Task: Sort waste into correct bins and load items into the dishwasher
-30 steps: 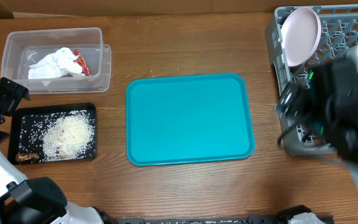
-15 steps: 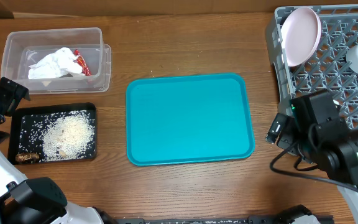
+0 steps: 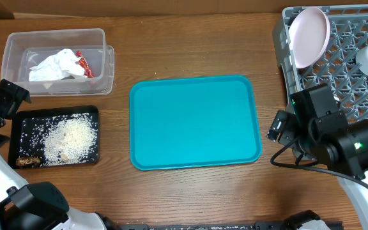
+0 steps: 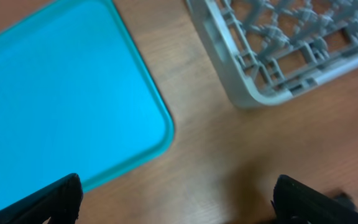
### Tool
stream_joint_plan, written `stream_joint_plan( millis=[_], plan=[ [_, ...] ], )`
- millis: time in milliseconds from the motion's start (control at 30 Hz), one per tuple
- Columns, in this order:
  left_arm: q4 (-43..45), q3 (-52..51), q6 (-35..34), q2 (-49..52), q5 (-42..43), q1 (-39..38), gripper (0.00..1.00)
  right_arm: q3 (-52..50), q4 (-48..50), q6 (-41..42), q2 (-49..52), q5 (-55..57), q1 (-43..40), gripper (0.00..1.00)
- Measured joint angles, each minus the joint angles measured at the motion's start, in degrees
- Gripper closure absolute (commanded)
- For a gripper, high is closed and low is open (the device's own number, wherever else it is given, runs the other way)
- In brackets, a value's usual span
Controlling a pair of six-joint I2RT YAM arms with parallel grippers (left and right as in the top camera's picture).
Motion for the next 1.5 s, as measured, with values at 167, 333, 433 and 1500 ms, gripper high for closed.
stream_joint_plan(
  millis=[167, 333, 433, 1500],
  plan=[
    [0.00, 0.00, 0.00, 0.00, -0.04, 0.00, 0.00, -8.17, 8.90, -0.90, -7.58, -0.90, -0.92, 0.00],
    [0.00, 0.00, 0.00, 0.00, -0.07, 0.00, 0.00, -19.96, 20.94, -1.05, -22.49, -1.86, -6.03, 0.00],
    [0.00, 0.00, 0.00, 0.00, -0.22, 0.00, 0.00, -27.10, 29.70, -1.27, -31.56, -2.32, -9.27, 0.00],
    [0.00, 0.00, 0.00, 0.00, -0.17, 0.00, 0.00, -76.06, 88.96, -22.16, -64.89, -11.17, -18.93, 0.00]
  ],
)
